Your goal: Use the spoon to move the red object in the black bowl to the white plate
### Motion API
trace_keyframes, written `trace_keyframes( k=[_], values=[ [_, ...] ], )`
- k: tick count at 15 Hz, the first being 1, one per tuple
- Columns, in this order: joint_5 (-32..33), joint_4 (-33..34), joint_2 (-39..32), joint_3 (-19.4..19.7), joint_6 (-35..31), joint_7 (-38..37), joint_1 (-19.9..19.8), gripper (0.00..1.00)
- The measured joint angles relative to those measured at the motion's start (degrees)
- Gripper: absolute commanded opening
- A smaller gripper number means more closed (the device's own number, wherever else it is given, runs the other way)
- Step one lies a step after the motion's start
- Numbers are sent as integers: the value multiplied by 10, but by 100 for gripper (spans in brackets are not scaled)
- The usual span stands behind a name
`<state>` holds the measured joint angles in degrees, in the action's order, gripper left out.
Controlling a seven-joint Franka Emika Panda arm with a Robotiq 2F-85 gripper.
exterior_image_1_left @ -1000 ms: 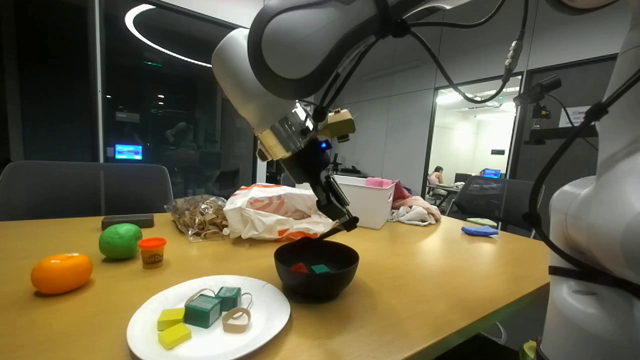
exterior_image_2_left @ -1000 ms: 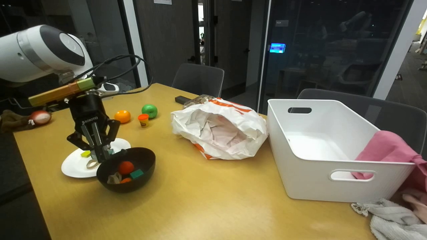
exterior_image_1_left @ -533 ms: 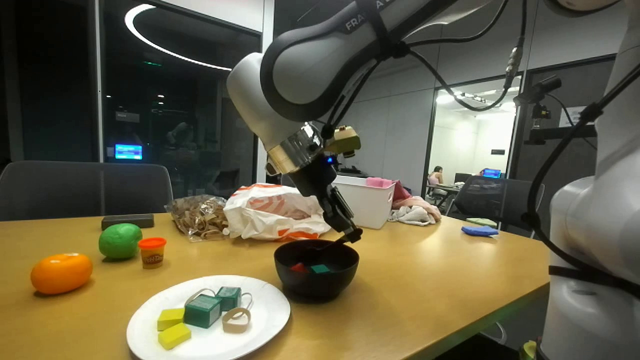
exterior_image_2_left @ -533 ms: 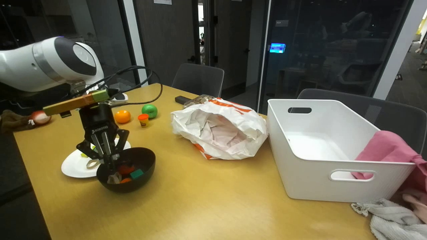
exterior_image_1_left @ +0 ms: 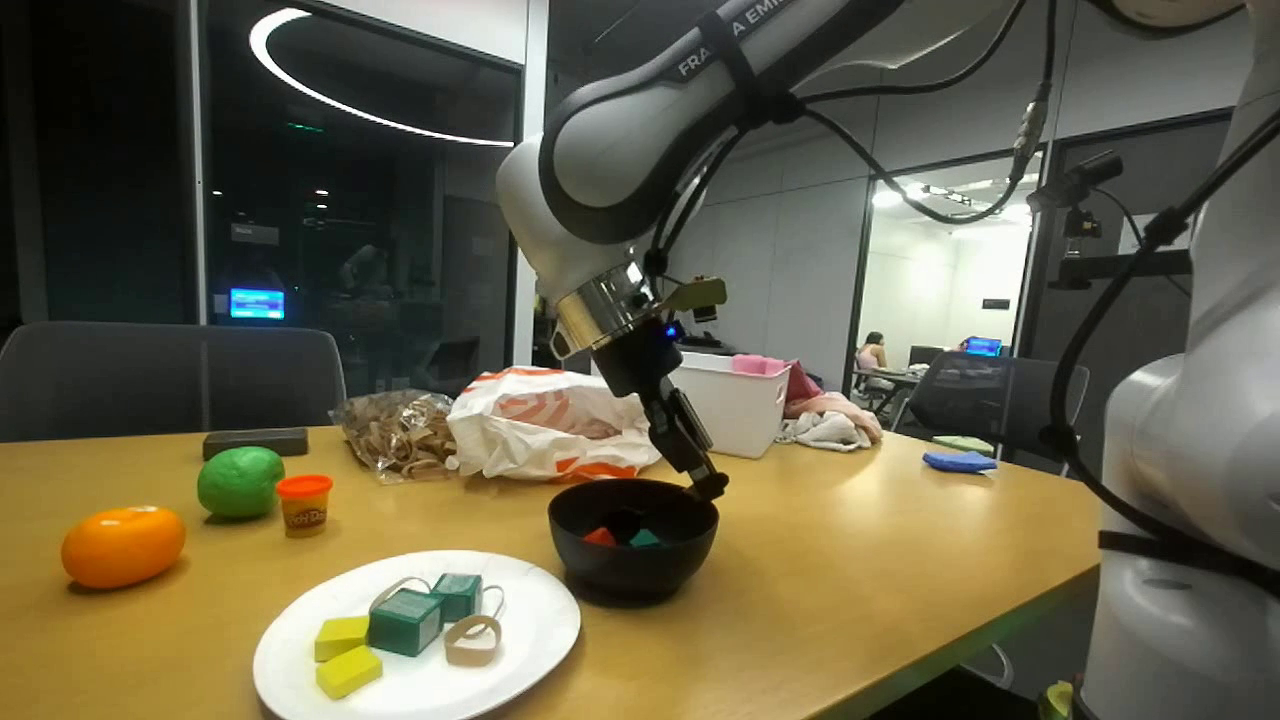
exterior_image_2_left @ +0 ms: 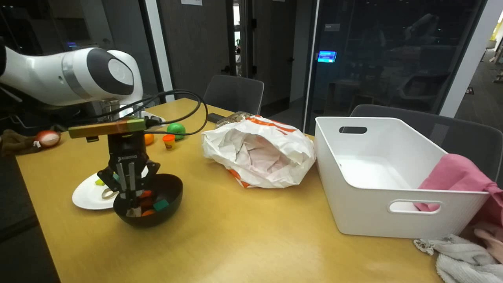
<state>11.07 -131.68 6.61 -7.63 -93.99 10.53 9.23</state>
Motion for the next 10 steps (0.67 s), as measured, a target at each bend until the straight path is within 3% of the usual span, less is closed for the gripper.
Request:
trace_keyframes(
  k=[10],
  values=[
    [-36,-13,-1,23,0,14,-23,10]
  ],
)
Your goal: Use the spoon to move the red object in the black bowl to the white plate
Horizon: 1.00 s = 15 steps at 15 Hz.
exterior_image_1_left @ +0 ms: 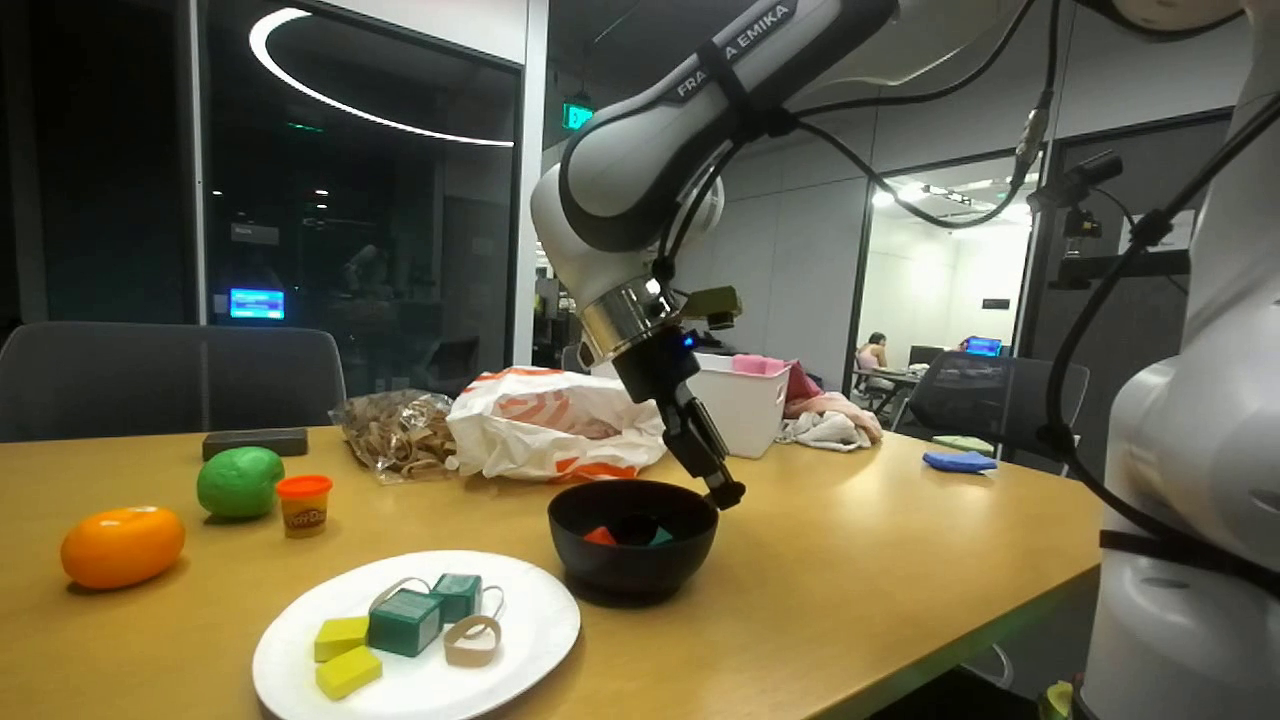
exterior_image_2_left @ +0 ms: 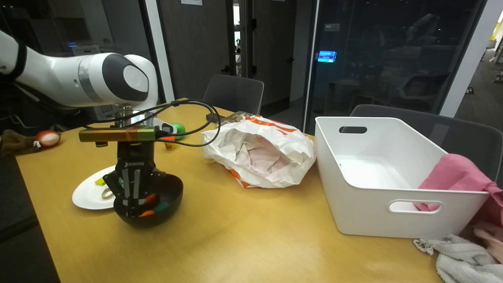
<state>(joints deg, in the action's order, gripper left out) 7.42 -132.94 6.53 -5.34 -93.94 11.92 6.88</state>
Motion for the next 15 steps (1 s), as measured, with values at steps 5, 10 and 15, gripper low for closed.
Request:
trace_keyframes(
  k=[5,10,15],
  values=[
    [-47,-15,-1,-1,0,25,1,10],
    [-100,-15,-1,2,0,42,-1,10],
    [-135,-17,-1,15,-11,42,-10,9]
  ],
)
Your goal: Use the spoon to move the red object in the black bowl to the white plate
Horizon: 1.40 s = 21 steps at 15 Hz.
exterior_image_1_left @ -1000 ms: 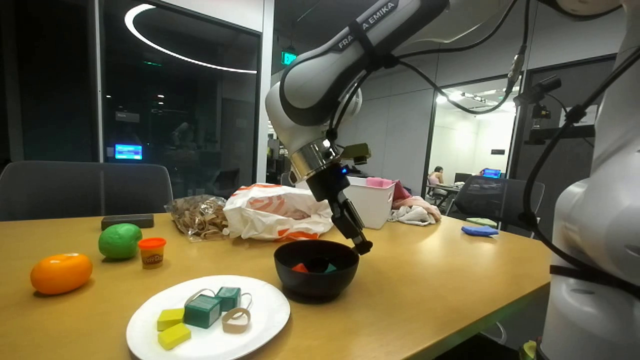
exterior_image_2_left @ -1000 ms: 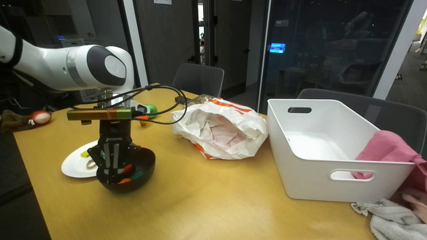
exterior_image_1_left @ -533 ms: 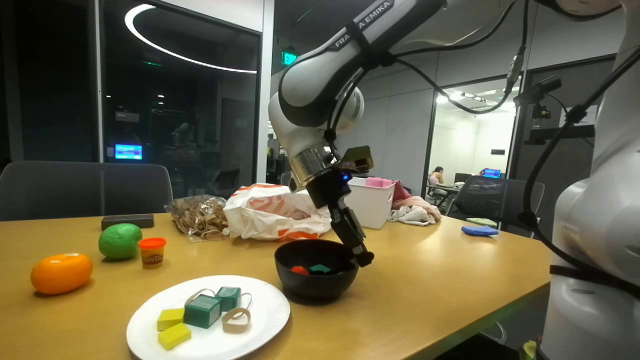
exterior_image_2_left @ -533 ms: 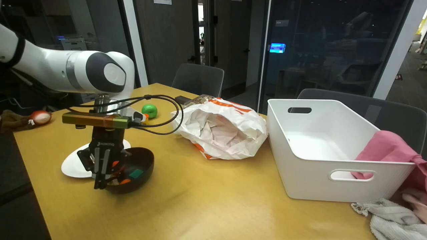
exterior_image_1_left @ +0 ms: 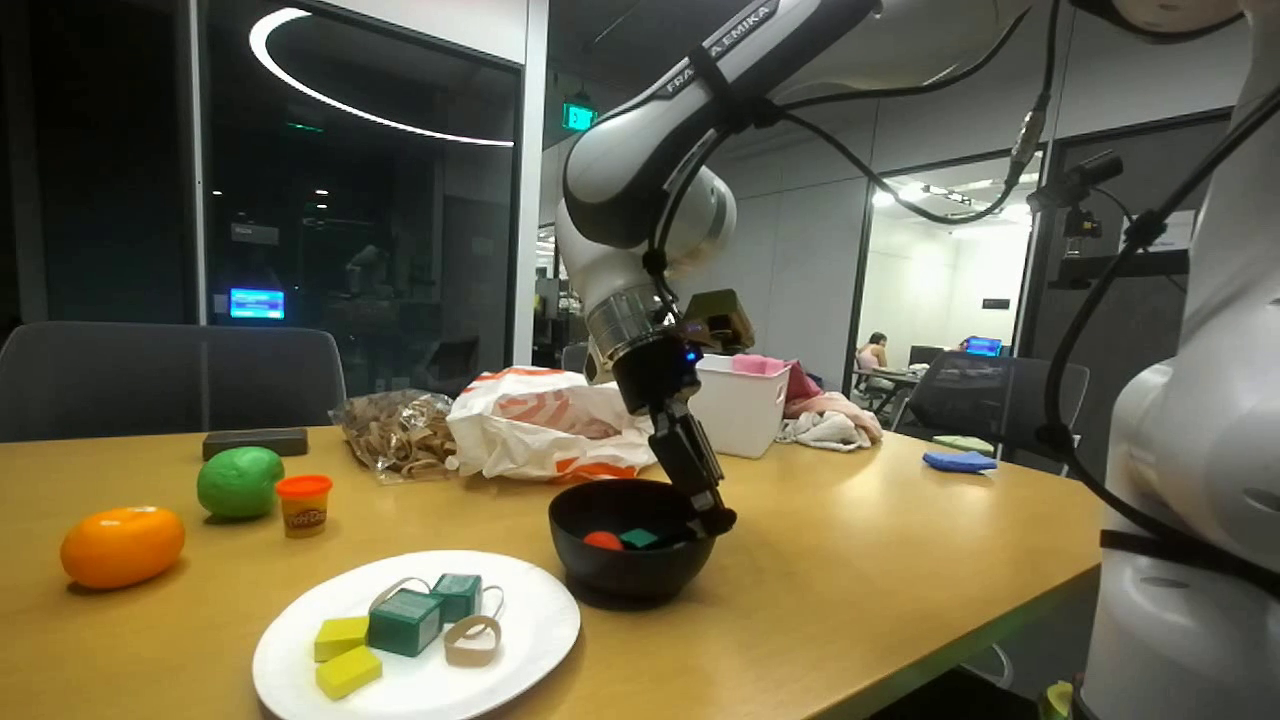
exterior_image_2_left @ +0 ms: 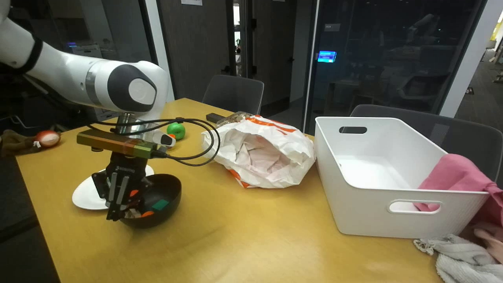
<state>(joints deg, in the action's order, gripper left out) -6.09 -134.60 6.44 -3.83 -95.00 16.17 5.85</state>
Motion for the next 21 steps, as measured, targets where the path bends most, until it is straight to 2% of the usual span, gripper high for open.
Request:
trace_keyframes(
  k=[12,21],
  values=[
    [-99,3,0,28,18,-2,-26,9],
    [-176,10,-15,44,41,45,-38,9]
  ],
)
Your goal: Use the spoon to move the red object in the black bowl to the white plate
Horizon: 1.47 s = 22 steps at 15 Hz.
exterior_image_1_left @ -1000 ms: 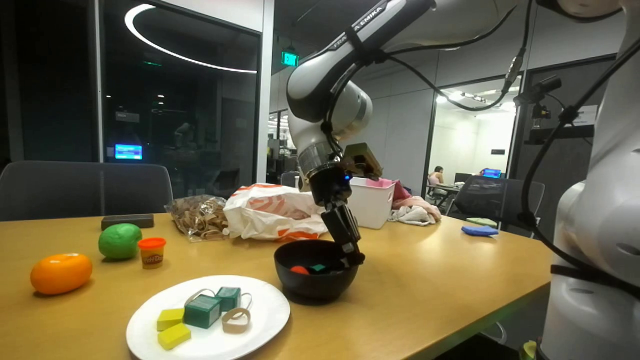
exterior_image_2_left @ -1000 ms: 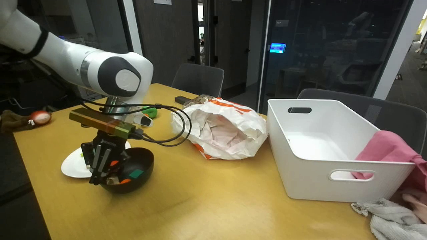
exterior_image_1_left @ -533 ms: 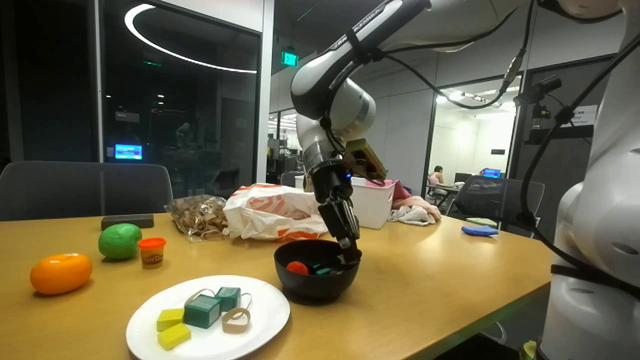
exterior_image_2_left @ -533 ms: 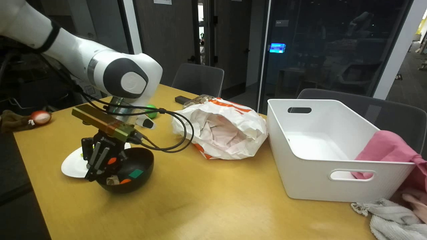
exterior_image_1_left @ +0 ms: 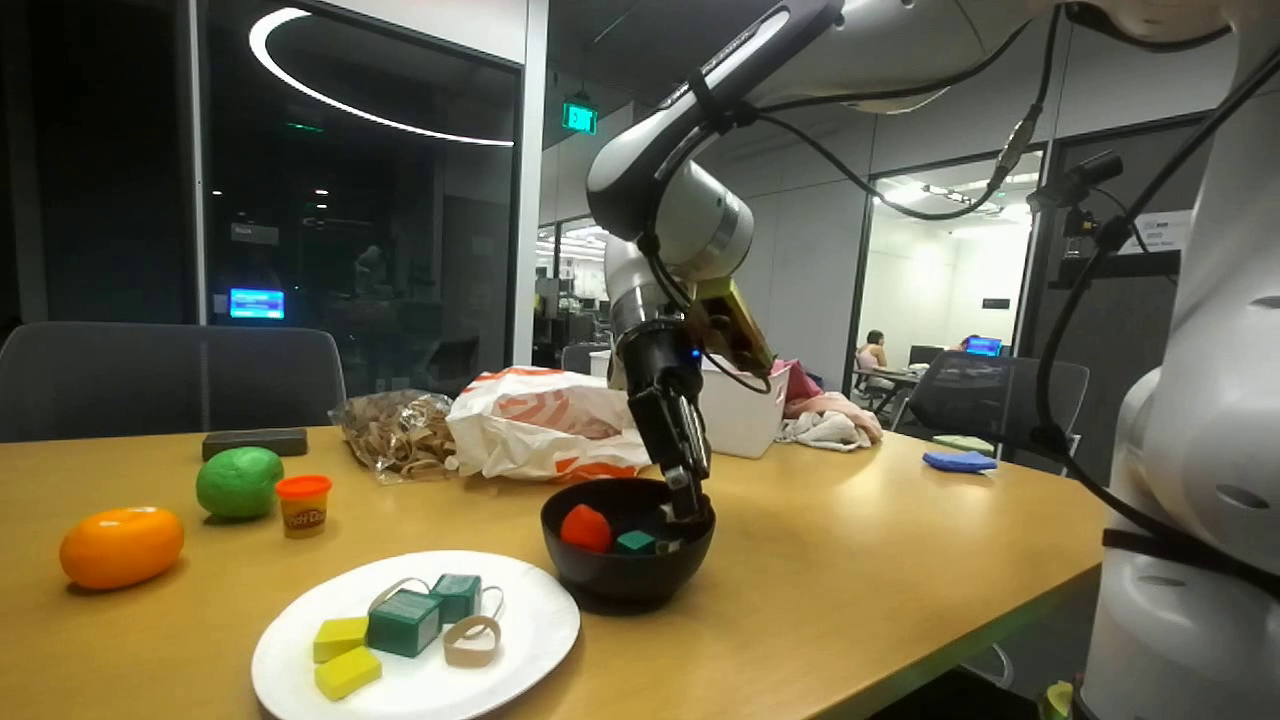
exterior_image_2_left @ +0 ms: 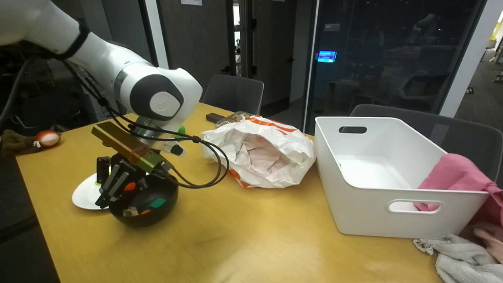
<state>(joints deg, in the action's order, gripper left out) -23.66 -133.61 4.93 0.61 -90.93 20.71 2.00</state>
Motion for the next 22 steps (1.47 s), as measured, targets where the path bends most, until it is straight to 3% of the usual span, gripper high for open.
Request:
trace_keyframes(
  k=[22],
  values=[
    [-30,40,1,-15,67,0,3,9]
  ],
)
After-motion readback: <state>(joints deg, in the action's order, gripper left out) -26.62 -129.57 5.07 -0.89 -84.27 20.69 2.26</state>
